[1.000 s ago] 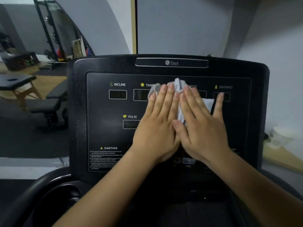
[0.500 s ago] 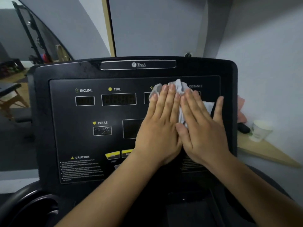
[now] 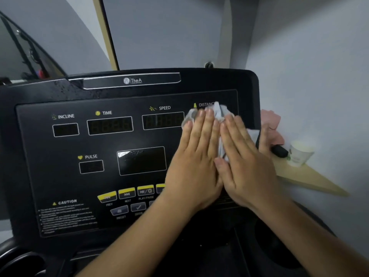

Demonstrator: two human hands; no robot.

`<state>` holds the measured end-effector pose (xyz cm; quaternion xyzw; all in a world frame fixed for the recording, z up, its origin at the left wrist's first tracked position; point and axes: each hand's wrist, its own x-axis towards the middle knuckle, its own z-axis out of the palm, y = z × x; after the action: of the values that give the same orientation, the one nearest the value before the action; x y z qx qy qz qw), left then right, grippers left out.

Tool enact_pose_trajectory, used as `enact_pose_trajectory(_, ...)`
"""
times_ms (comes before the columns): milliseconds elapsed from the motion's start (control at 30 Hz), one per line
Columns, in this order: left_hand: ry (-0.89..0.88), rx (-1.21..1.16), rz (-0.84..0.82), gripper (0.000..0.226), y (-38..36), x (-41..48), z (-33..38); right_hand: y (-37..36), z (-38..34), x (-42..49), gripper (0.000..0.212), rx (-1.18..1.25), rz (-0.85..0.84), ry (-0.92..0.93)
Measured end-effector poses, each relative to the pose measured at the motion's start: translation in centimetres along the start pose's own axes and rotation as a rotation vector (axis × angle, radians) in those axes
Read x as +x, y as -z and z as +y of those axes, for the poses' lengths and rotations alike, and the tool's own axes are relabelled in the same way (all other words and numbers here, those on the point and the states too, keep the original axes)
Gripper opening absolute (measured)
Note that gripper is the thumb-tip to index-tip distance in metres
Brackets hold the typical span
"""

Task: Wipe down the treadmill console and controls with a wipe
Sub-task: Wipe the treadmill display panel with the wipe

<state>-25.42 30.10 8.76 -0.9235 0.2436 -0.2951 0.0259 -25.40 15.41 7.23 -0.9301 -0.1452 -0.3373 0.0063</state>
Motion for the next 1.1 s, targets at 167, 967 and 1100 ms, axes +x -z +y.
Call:
enact_pose_trajectory(167, -0.042, -0.047, -0.008, 0.072, -1.4, -1.3, 2.4, -0.7, 1.4, -2.7, 0.065, 0.067, 0.006, 0.004)
enact_pose_trajectory(967, -0.177, -0.094, -0.075, 0.077, -2.7, -5.1, 4.0, -1.8, 0.8, -8.1, 0.069, 0.134, -0.077, -0.039)
enact_pose_trajectory(1100, -0.137, -0.046, -0.032, 0.079, -1.7, -2.9, 2.4, -0.6, 0.8, -4.5, 0.070, 0.053, -0.065, -0.058)
